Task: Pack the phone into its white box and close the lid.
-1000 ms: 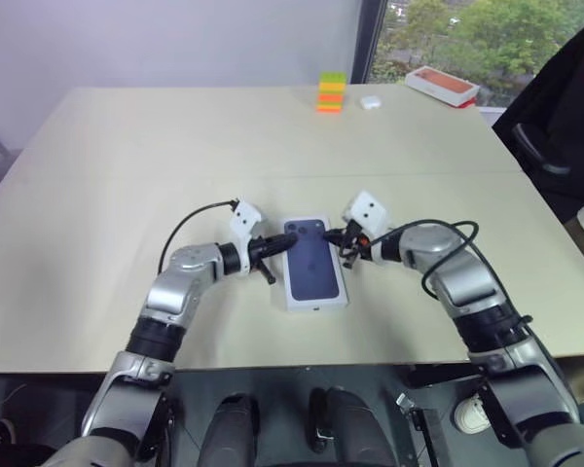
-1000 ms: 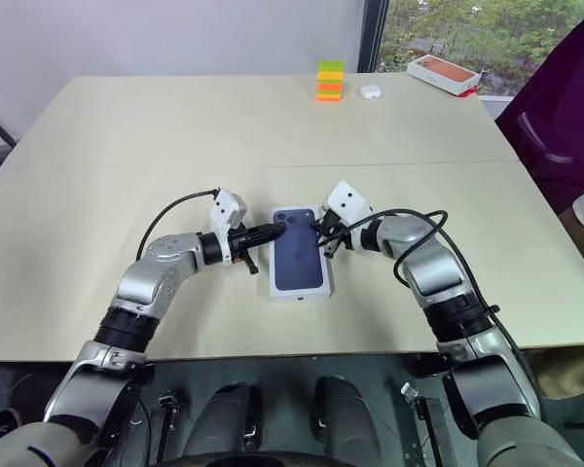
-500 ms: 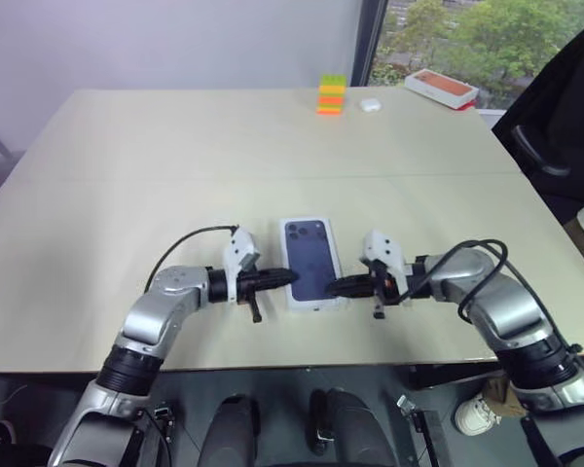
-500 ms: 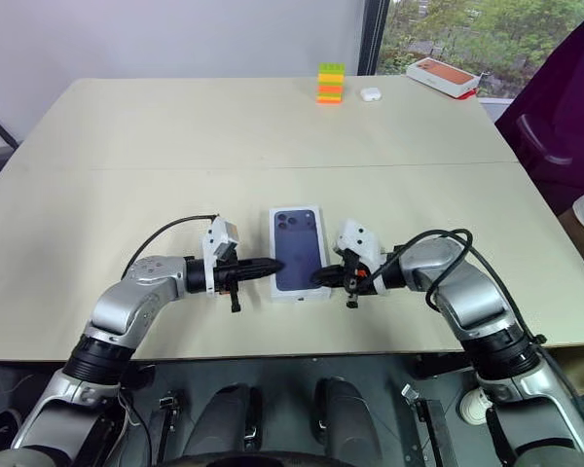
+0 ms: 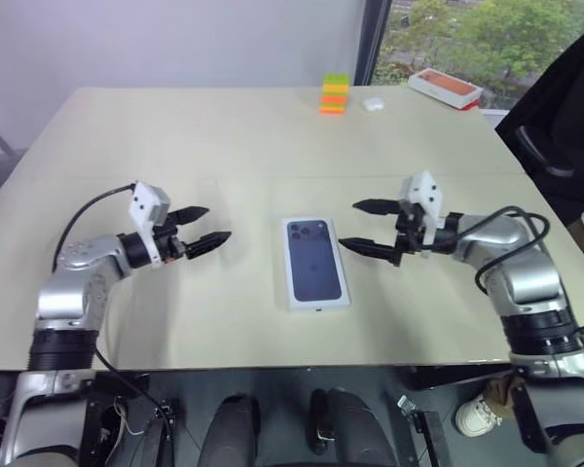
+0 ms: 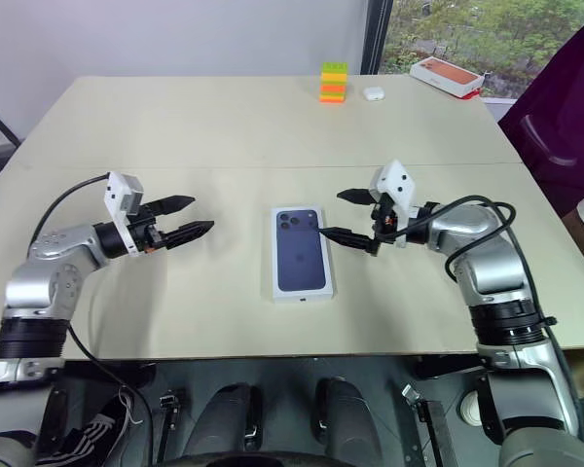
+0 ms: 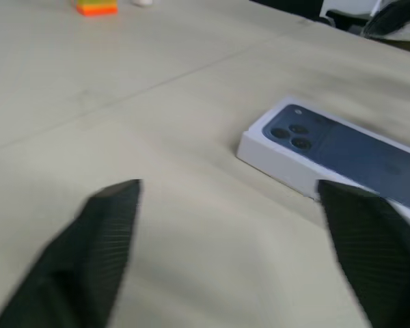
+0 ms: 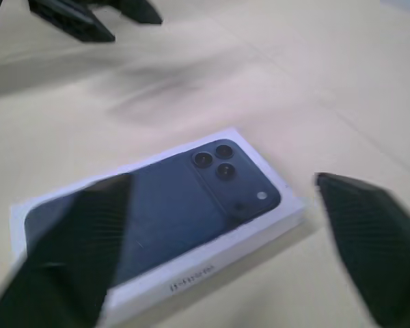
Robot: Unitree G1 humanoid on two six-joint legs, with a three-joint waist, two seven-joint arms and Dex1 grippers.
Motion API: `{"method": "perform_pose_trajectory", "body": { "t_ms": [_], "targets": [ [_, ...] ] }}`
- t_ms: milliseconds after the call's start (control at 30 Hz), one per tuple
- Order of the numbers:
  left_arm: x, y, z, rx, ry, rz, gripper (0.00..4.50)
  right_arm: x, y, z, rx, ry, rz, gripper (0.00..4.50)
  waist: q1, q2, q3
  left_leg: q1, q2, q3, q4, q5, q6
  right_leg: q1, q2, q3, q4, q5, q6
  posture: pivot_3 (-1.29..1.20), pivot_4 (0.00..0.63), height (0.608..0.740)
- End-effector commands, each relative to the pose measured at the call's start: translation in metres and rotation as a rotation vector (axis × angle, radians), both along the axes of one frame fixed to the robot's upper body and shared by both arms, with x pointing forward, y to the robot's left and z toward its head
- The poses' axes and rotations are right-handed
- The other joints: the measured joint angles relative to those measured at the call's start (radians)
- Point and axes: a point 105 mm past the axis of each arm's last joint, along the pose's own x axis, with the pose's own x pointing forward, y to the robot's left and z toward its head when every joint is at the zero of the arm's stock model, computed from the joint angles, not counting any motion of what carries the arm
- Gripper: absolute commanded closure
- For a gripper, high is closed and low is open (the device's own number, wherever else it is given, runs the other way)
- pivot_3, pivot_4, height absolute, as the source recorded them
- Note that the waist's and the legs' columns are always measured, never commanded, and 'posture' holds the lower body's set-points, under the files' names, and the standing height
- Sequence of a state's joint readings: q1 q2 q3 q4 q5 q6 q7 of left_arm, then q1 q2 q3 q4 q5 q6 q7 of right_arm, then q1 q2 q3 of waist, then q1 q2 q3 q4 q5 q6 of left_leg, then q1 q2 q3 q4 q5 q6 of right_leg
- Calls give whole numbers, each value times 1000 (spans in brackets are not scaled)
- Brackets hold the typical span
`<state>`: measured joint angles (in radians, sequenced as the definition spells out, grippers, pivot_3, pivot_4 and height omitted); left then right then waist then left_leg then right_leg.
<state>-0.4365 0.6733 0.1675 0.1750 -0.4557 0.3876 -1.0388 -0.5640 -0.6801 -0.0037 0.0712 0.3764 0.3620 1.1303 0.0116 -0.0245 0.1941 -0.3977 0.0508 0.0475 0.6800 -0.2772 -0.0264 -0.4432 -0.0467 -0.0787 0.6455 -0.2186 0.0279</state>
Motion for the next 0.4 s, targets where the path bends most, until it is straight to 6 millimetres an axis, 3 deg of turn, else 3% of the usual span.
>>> {"method": "perform_pose_trajectory", "body": {
  "t_ms": [33, 133, 400],
  "targets": [
    [-15, 18, 22, 25, -78, 11, 80, -7, -16, 24, 15, -100, 19, 56, -1, 0, 0, 0, 0, 0, 0, 0, 0, 0, 0, 0, 0, 0, 0, 0, 150, 740],
    [-31, 29, 14, 143, -99, 35, 80, -16, -21, 22, -3, -137, 34, 56, -2, 0, 0, 1, 0, 1, -1, 0, 0, 0, 0, 1, 0, 0, 0, 0, 150, 740],
    [-54, 55, 7, 160, -113, 90, 80, -31, -40, 2, -53, -93, 38, 56, 3, 1, 1, 2, 1, 2, -2, 0, 0, 0, -1, 1, 0, 0, 0, 0, 150, 740]
  ]
}}
